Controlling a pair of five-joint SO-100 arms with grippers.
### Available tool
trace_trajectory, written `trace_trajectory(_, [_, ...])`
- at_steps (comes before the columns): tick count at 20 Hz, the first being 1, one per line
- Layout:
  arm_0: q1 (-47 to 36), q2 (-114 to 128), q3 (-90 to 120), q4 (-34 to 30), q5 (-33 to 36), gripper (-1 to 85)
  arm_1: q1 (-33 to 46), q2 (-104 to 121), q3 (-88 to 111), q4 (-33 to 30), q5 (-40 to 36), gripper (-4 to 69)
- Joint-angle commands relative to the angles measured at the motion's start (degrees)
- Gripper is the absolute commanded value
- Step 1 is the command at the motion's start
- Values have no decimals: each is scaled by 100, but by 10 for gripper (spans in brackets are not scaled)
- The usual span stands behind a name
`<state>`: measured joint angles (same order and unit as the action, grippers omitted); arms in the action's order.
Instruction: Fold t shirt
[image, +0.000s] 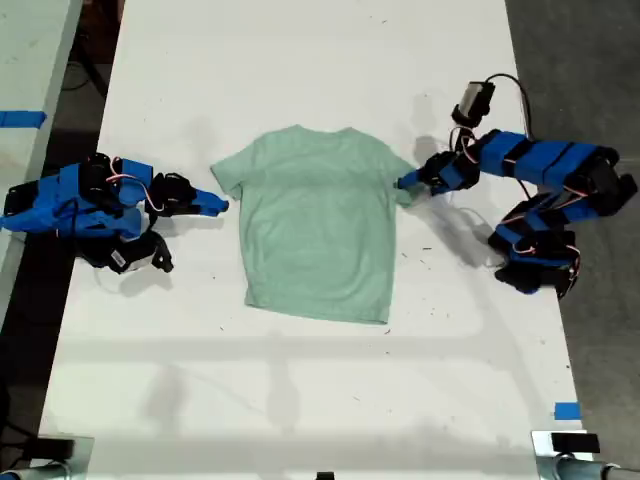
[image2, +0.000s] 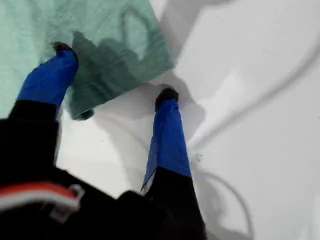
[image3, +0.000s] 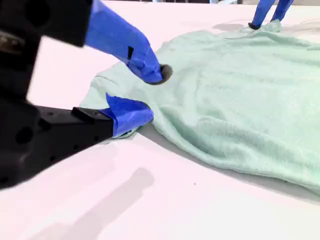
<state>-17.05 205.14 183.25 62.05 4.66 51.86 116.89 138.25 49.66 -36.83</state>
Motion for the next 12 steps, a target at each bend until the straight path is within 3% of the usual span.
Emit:
trace_trajectory(1, [35, 35, 53, -26, 0, 91, 211, -167, -422, -343, -123, 312])
trace_trajectory(7, [44, 35, 53, -26, -9, 93, 220, -773, -316, -1301, -62, 277])
trace_trajectory(8, [44, 35, 53, -26, -9, 93, 220, -958, -457, -1301, -70, 217])
trace_trajectory(10, [44, 35, 53, -26, -9, 93, 229, -1266, -765, -1081, -26, 13])
trace_trajectory(12, [44, 35, 53, -26, -9, 93, 185, -1310, -853, -993, 18, 15])
